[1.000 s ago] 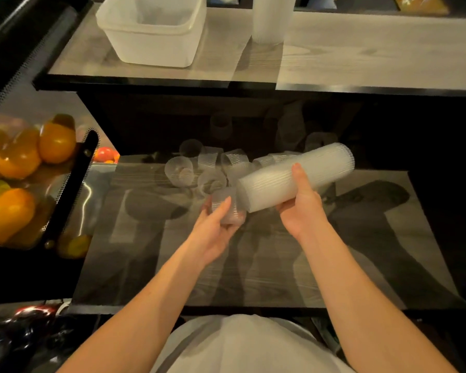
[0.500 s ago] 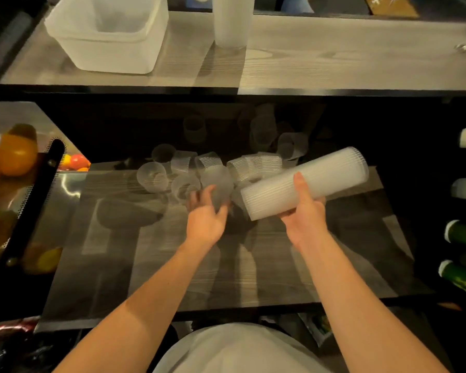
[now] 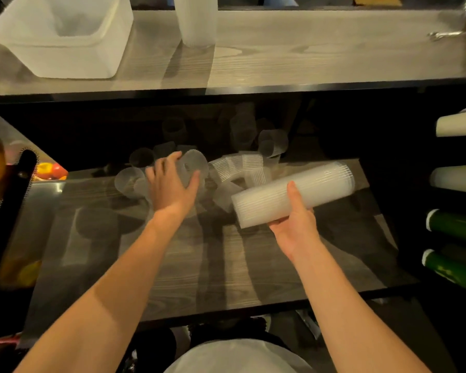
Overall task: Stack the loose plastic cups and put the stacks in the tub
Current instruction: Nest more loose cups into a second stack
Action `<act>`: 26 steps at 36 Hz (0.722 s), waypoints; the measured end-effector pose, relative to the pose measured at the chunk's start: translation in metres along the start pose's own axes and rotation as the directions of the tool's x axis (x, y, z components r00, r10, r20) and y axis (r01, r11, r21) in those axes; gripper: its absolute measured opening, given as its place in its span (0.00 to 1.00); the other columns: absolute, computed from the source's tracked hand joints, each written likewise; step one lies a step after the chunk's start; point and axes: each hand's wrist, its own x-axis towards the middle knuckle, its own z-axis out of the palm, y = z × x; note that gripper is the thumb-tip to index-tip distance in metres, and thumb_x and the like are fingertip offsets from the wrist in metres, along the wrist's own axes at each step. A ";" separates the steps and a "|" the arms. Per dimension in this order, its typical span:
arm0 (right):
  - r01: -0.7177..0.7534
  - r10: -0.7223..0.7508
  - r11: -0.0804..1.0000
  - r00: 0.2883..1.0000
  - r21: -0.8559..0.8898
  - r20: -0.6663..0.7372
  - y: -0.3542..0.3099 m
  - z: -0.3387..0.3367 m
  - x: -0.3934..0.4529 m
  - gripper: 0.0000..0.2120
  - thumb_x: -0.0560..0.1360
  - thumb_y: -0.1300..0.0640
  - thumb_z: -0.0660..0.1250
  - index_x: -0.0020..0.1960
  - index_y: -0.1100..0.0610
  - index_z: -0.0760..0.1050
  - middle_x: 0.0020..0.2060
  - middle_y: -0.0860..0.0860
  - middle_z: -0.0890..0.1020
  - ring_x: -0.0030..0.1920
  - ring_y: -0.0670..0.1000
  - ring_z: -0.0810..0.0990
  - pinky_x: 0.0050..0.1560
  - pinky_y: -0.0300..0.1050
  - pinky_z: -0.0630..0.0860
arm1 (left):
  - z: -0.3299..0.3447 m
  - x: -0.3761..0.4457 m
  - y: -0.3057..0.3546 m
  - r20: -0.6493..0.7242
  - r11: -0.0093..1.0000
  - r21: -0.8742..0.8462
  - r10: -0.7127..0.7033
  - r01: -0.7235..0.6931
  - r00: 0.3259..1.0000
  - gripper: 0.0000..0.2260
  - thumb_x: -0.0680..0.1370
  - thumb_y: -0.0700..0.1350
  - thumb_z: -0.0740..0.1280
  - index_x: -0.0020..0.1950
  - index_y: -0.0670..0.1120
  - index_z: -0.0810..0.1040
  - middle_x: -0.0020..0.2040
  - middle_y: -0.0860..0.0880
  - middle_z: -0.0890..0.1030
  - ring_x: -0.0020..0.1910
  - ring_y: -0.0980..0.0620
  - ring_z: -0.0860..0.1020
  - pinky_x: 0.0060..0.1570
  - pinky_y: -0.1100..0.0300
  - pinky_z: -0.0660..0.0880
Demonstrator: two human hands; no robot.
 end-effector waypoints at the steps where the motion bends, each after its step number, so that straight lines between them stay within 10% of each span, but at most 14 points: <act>1: -0.008 0.008 1.000 1.000 0.025 -0.001 -0.002 -0.001 0.003 0.33 0.76 0.52 0.75 0.77 0.51 0.64 0.64 0.55 0.81 0.61 0.56 0.82 0.49 0.56 0.84 | -0.006 -0.010 0.002 0.058 0.988 -0.154 -0.023 0.031 0.998 0.19 0.77 0.56 0.66 0.67 0.59 0.68 0.64 0.52 0.70 0.64 0.46 0.69 0.60 0.51 0.70; 4: -0.043 0.044 0.996 0.999 0.083 -0.009 -0.005 -0.003 0.010 0.34 0.74 0.50 0.77 0.76 0.52 0.67 0.64 0.56 0.82 0.62 0.58 0.83 0.51 0.58 0.85 | -0.012 -0.044 0.012 0.406 0.742 -0.623 0.033 0.250 0.913 0.11 0.80 0.53 0.62 0.62 0.59 0.71 0.55 0.55 0.76 0.54 0.51 0.77 0.50 0.59 0.75; 10: -0.035 0.034 0.999 0.999 0.036 0.012 -0.001 -0.009 0.018 0.35 0.73 0.49 0.77 0.76 0.51 0.66 0.65 0.56 0.82 0.62 0.58 0.83 0.52 0.59 0.85 | 0.020 -0.080 0.028 0.618 0.569 -0.677 0.095 0.467 0.781 0.16 0.80 0.45 0.65 0.68 0.49 0.71 0.61 0.49 0.79 0.59 0.52 0.78 0.58 0.55 0.77; 15: -0.046 0.046 0.999 0.999 0.000 0.019 -0.002 -0.018 0.024 0.34 0.75 0.49 0.75 0.76 0.49 0.64 0.65 0.58 0.81 0.61 0.60 0.84 0.60 0.67 0.80 | 0.029 -0.083 0.045 0.677 0.671 -0.605 0.149 0.428 0.721 0.18 0.80 0.44 0.67 0.68 0.48 0.71 0.61 0.49 0.78 0.58 0.57 0.78 0.56 0.63 0.77; 18: -0.053 0.054 0.997 0.999 0.051 -0.005 -0.010 -0.020 0.026 0.33 0.74 0.47 0.76 0.74 0.50 0.67 0.65 0.58 0.81 0.61 0.60 0.84 0.56 0.66 0.82 | 0.033 -0.072 0.052 0.578 0.734 -0.580 0.065 0.354 0.813 0.13 0.83 0.48 0.60 0.68 0.52 0.72 0.64 0.54 0.76 0.64 0.56 0.74 0.56 0.69 0.71; 21: -0.031 0.033 0.998 0.999 0.060 -0.037 -0.015 -0.021 0.026 0.30 0.76 0.48 0.75 0.73 0.50 0.67 0.65 0.57 0.81 0.61 0.59 0.83 0.54 0.64 0.83 | 0.046 -0.048 0.047 0.384 0.976 -0.163 -0.072 0.145 0.920 0.24 0.80 0.57 0.63 0.74 0.55 0.63 0.71 0.52 0.68 0.71 0.50 0.64 0.66 0.54 0.66; 23: -0.035 0.037 0.998 0.999 0.052 -0.038 -0.016 -0.021 0.026 0.30 0.77 0.49 0.74 0.74 0.50 0.66 0.65 0.56 0.81 0.62 0.58 0.83 0.56 0.64 0.83 | 0.055 -0.036 0.042 0.393 0.978 0.167 0.053 -0.128 0.918 0.31 0.76 0.59 0.67 0.76 0.54 0.59 0.73 0.47 0.67 0.72 0.45 0.62 0.68 0.48 0.61; 26: -0.049 0.051 0.997 0.998 0.060 -0.035 -0.018 -0.022 0.025 0.31 0.76 0.48 0.75 0.74 0.52 0.68 0.65 0.56 0.81 0.62 0.58 0.83 0.57 0.63 0.82 | 0.059 -0.030 0.042 0.431 0.956 0.191 0.123 -0.224 0.894 0.31 0.75 0.57 0.69 0.75 0.54 0.61 0.71 0.47 0.70 0.71 0.45 0.65 0.70 0.48 0.61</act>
